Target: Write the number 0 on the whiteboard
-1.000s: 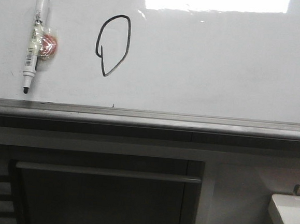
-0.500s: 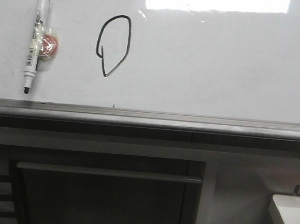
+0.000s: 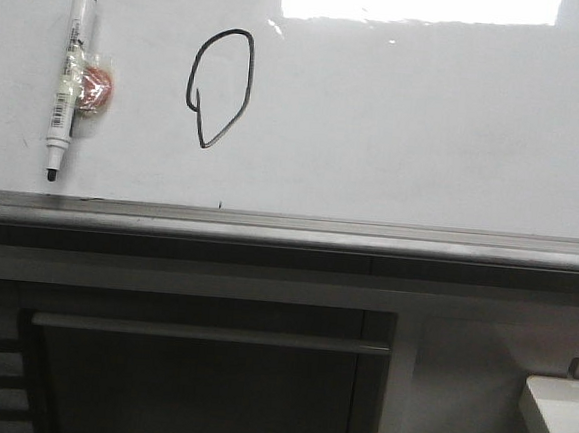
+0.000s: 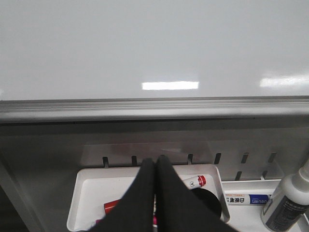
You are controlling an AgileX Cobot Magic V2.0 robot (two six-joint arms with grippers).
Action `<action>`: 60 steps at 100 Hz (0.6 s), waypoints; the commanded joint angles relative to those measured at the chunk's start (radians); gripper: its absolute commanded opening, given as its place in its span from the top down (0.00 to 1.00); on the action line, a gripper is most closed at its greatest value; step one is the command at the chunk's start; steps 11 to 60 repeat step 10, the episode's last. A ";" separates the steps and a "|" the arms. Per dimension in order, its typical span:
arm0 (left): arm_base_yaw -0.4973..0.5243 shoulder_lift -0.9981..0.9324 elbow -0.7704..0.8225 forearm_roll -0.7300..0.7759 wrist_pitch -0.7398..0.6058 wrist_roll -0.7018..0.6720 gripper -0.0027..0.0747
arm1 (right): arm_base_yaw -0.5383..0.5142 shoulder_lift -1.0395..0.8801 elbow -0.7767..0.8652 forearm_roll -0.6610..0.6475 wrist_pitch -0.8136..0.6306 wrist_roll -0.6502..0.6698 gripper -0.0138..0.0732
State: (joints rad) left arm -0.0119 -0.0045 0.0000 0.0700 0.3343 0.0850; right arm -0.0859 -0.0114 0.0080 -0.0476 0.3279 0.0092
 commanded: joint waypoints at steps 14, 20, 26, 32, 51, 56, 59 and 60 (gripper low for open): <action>0.002 -0.026 0.012 0.000 -0.055 -0.012 0.99 | -0.005 -0.015 0.022 0.002 -0.020 0.001 0.92; 0.002 -0.026 0.012 0.000 -0.055 -0.012 0.99 | -0.005 -0.015 0.022 0.002 -0.020 0.001 0.92; 0.002 -0.026 0.012 0.000 -0.055 -0.012 0.99 | -0.005 -0.015 0.022 0.002 -0.020 0.001 0.92; 0.002 -0.026 0.012 0.000 -0.055 -0.012 0.99 | -0.005 -0.015 0.022 0.002 -0.020 0.001 0.92; 0.002 -0.026 0.012 0.000 -0.055 -0.012 0.99 | -0.005 -0.015 0.022 0.002 -0.020 0.001 0.92; 0.002 -0.026 0.012 0.000 -0.055 -0.012 0.99 | -0.005 -0.015 0.022 0.002 -0.020 0.001 0.92; 0.002 -0.026 0.012 0.000 -0.055 -0.012 0.99 | -0.005 -0.015 0.022 0.002 -0.020 0.001 0.92; 0.002 -0.026 0.012 0.000 -0.055 -0.012 0.99 | -0.005 -0.015 0.022 0.002 -0.020 0.001 0.92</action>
